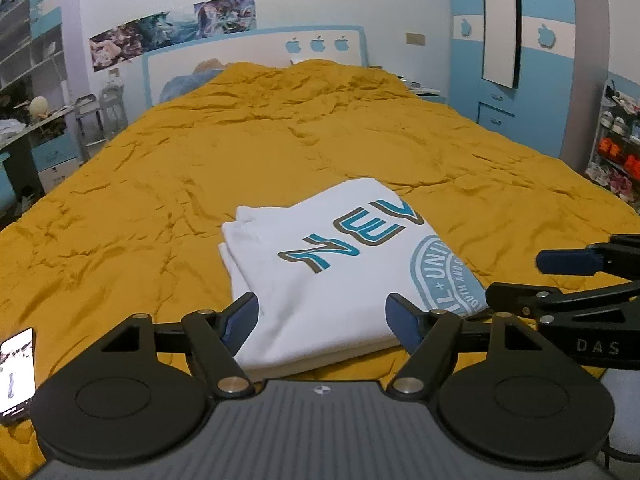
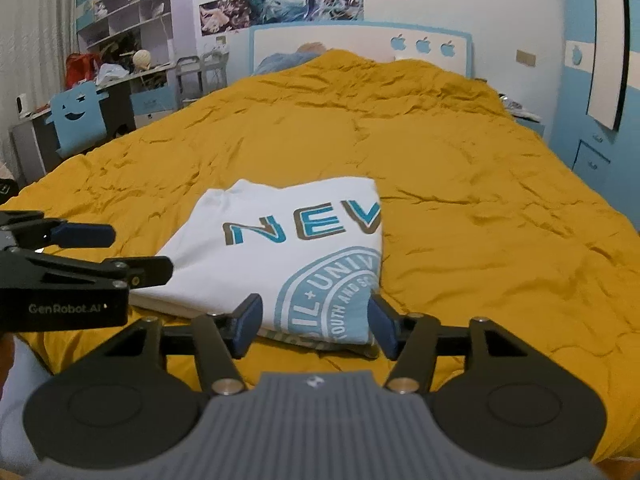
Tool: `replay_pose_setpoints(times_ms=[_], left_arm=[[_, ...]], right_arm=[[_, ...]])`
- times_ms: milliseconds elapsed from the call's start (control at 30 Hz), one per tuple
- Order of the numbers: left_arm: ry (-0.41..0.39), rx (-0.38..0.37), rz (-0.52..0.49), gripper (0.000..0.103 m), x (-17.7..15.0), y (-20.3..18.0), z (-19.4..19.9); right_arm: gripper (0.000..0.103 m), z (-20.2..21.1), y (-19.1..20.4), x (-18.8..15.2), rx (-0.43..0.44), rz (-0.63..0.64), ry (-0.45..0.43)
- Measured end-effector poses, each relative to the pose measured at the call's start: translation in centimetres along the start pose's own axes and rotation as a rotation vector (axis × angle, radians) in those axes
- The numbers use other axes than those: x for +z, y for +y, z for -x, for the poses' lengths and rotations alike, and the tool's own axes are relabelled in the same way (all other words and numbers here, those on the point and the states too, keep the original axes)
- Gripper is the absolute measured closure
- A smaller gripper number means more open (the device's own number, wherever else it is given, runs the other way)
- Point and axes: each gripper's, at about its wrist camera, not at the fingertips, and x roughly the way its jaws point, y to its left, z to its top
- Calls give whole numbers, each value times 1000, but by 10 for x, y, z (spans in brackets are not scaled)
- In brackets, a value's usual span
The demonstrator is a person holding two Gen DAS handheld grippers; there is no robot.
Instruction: Fold small clothes
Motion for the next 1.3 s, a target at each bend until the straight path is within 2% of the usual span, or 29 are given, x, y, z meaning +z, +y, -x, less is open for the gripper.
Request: replay_pose_setpoints(times_ms=[233, 333, 500, 1300], left_arm=[[49, 24, 34, 15, -6, 3, -6], [85, 19, 56, 15, -12, 5, -10], [125, 27, 66, 15, -17, 5, -14], [128, 38, 57, 15, -16, 3, -12]], right_arm=[[40, -2, 10, -8, -2, 20, 11], [32, -6, 11, -10, -6, 8, 23], [32, -9, 12, -11, -13, 0, 31], [32, -12, 12, -13, -10, -10, 43]])
